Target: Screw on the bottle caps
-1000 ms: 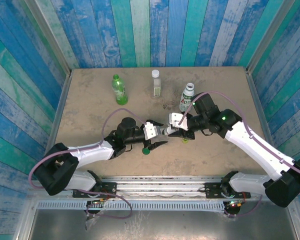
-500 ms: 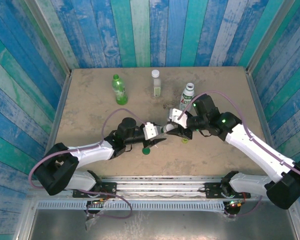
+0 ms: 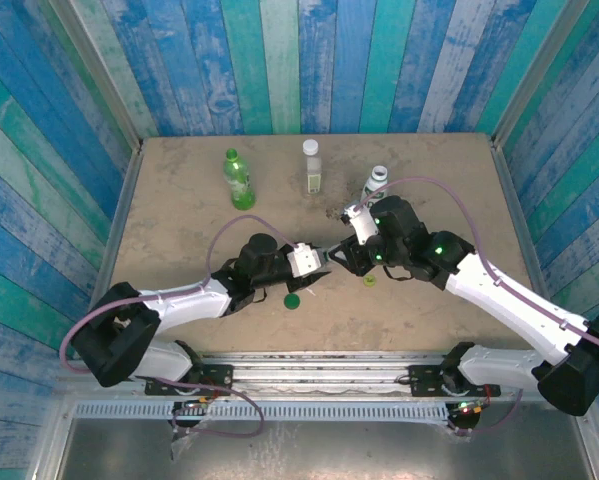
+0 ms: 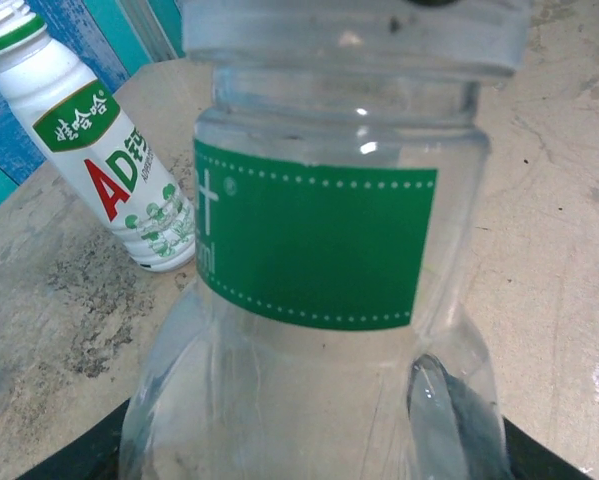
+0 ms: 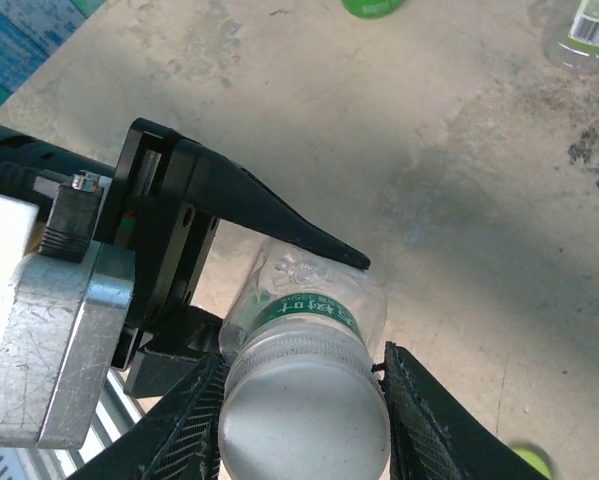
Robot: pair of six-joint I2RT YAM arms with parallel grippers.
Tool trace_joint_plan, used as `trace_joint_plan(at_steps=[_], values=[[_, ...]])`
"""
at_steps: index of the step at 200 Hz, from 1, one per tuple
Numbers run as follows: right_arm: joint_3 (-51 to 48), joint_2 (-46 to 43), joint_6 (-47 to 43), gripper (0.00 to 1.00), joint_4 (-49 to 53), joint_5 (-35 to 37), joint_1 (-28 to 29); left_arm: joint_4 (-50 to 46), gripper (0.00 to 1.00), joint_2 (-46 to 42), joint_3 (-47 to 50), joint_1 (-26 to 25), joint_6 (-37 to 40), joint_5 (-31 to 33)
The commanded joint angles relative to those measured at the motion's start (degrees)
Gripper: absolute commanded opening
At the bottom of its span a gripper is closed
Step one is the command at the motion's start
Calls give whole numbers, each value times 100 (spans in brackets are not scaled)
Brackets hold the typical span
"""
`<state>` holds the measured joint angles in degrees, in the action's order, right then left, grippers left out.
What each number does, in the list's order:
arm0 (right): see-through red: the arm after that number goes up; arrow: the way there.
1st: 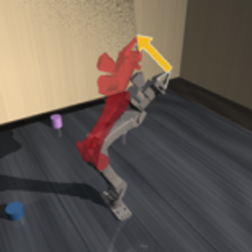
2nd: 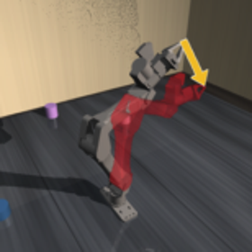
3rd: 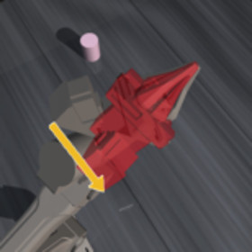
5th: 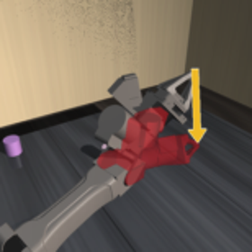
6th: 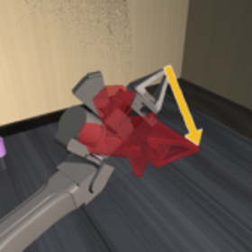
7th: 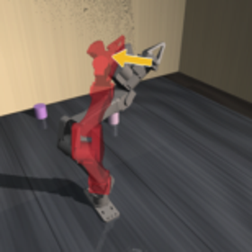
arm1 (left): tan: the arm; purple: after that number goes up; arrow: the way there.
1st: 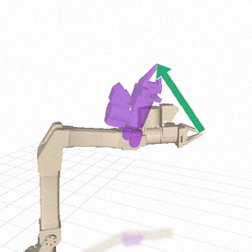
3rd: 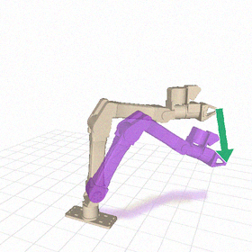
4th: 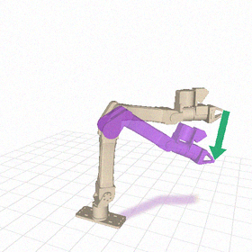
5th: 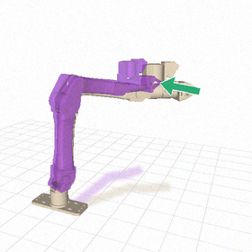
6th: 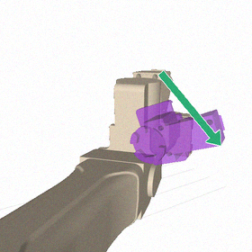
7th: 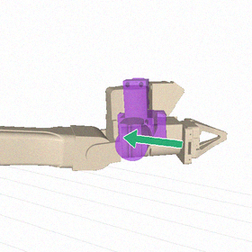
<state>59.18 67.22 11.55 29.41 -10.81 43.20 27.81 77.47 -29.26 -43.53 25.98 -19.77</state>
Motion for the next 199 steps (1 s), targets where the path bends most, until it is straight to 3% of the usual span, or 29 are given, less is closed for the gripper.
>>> trace_joint_plan(at_steps=[1,17,40,66,78,119,199], values=[[184,-213,55,43,575,439,-24,148,52,19,-107,64,-34,368],[241,-427,-769,58,566,456,-48,189,52,-106,10,64,-48,185],[213,-729,-2408,71,547,257,-67,159,53,-214,84,64,-51,-182],[-41,-1064,-4216,70,606,-673,-59,5,53,-275,49,64,-17,-332],[-19,-1059,-4793,69,647,-711,-66,-81,53,-305,45,64,56,-313],[616,-380,-5574,65,1289,-484,-75,-114,54,-395,60,60,84,-357],[936,453,-5608,48,1301,-829,-196,-197,55,-461,69,62,109,-416]])
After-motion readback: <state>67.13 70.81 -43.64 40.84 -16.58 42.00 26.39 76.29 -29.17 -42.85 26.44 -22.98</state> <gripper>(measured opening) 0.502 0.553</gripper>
